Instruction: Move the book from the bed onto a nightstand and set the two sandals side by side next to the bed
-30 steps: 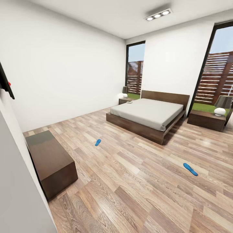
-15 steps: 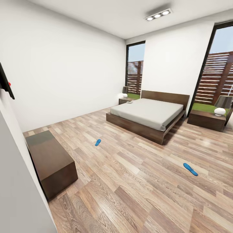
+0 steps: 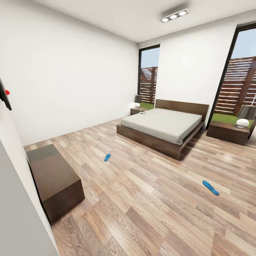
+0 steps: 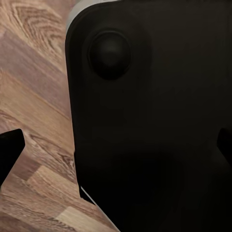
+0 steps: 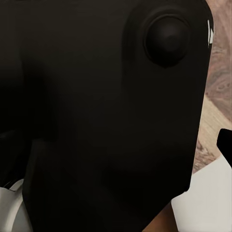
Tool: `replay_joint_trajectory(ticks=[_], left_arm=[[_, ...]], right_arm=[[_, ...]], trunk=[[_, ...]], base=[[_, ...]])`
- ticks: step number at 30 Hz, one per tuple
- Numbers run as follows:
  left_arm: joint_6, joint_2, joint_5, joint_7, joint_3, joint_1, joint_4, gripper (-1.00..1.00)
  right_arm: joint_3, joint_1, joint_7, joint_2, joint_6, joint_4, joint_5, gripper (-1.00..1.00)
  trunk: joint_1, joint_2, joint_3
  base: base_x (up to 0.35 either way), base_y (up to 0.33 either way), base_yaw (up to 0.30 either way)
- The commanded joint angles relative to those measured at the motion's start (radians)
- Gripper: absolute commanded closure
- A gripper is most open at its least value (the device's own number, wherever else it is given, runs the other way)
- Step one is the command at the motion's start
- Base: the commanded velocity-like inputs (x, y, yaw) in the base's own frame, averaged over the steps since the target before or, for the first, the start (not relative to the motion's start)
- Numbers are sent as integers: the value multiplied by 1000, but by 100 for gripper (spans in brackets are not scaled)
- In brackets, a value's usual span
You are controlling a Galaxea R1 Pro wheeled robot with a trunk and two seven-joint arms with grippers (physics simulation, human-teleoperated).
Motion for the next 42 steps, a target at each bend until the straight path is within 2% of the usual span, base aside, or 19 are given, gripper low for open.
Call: replay_joint_trajectory(ticks=[1,21,42], left_arm=[[8,0,-1,-1,-1,1,-5,-100],[8,0,0,-1,-1,1,-6,-100],[8,0,0,-1,1,1,-6,-100]], right_arm=[[-1,0,0,0,-1,0,0,-100],[-4,0,-1,-1,-1,0,-1,-100],[-4,0,-1,-1,-3,0,0,-100]], trunk=[[0,0,-1],[0,0,-1],[0,0,-1]], base=[[122,0,0],[126,0,-1],[127,0,-71]])
